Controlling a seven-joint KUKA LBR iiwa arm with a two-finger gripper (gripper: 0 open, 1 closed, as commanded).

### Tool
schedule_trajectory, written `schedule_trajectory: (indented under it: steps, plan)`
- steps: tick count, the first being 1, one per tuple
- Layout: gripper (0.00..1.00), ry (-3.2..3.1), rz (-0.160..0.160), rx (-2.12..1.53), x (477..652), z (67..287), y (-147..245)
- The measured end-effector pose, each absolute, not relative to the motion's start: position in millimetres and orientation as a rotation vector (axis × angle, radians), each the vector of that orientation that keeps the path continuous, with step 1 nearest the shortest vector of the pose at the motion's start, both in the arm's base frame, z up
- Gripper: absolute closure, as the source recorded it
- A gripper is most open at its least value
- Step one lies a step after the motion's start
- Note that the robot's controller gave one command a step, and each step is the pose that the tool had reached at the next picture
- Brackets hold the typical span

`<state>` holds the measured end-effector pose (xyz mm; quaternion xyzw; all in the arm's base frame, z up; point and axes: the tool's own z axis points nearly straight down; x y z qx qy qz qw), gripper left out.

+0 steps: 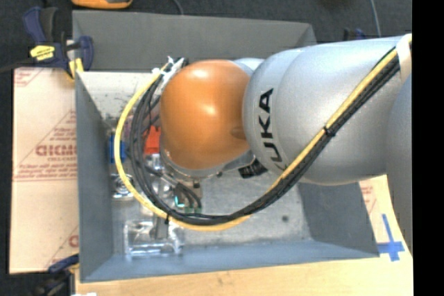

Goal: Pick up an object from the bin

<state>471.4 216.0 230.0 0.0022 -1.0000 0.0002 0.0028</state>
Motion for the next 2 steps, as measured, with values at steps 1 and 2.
schedule_trajectory:
  steps: [1, 2]
  plan:
    - [0.00, -3.139, 0.005, 0.023, 534.0, 105, 123]
    - [0.00, -3.153, -0.009, -0.021, 584.6, 154, 187]
